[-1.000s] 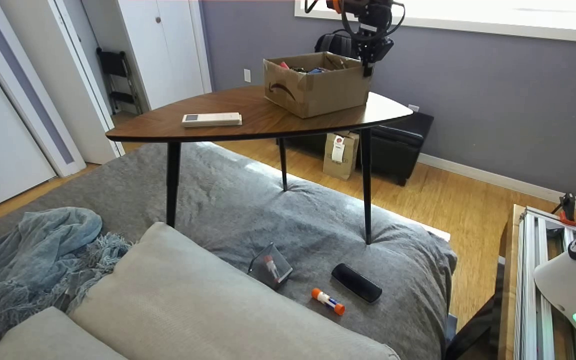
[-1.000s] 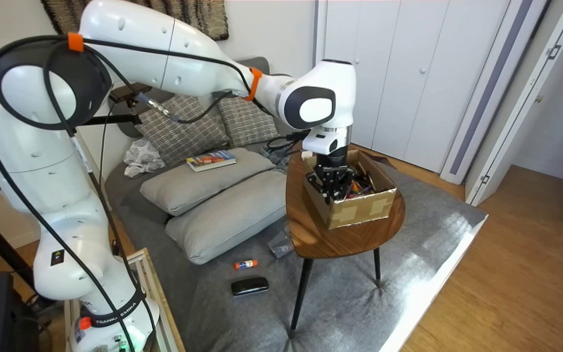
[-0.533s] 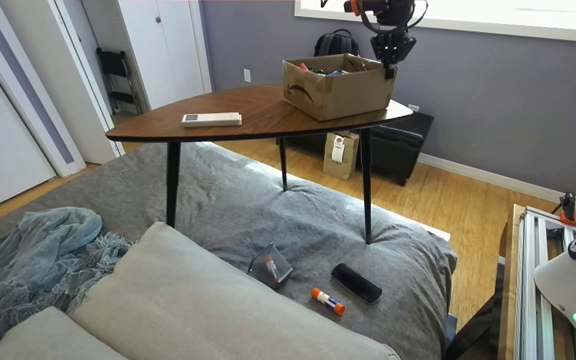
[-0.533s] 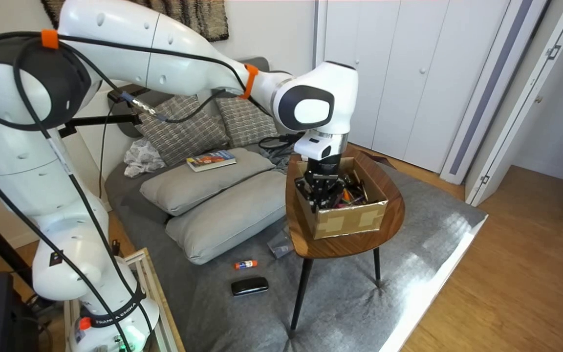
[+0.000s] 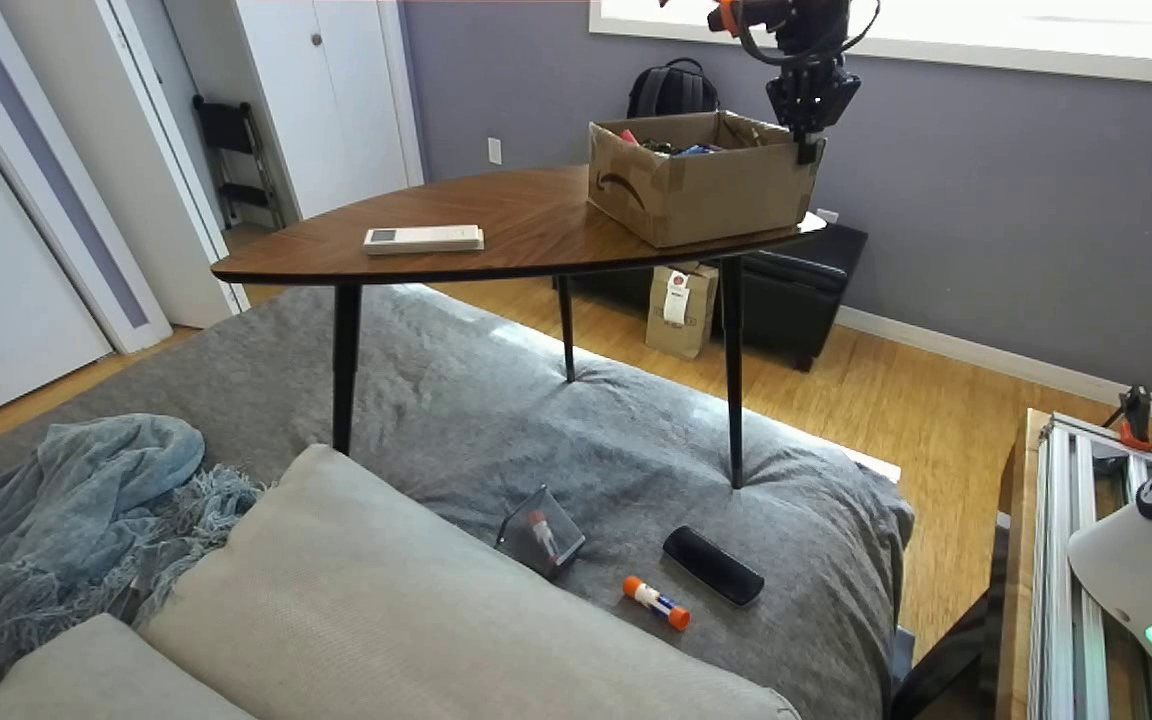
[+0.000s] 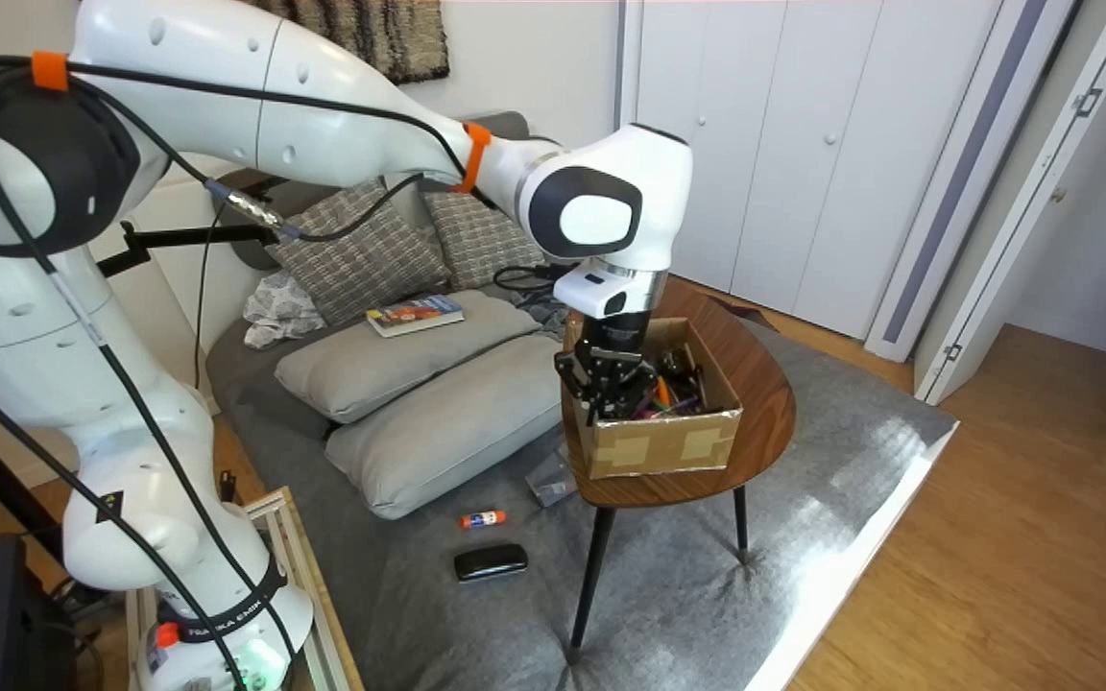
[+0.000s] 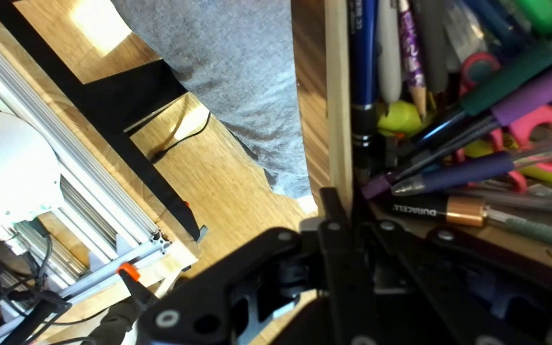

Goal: Move the brown box to the right

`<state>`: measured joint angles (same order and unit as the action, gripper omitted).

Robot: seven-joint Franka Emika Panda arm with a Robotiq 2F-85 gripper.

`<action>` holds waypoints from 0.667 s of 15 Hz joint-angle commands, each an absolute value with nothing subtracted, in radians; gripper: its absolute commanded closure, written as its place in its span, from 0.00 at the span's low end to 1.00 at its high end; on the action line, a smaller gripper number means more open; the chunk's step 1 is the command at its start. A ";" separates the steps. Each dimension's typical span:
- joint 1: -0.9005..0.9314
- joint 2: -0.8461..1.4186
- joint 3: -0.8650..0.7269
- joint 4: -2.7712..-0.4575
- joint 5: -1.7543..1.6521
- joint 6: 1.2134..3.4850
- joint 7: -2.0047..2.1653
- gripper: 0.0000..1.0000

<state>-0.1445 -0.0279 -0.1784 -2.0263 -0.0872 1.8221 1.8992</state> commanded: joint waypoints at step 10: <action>-0.202 -0.053 -0.202 -2.065 -0.074 1.805 1.992 0.98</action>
<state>-0.1870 -0.0387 -0.1956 -2.0442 -0.0870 1.8220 1.9691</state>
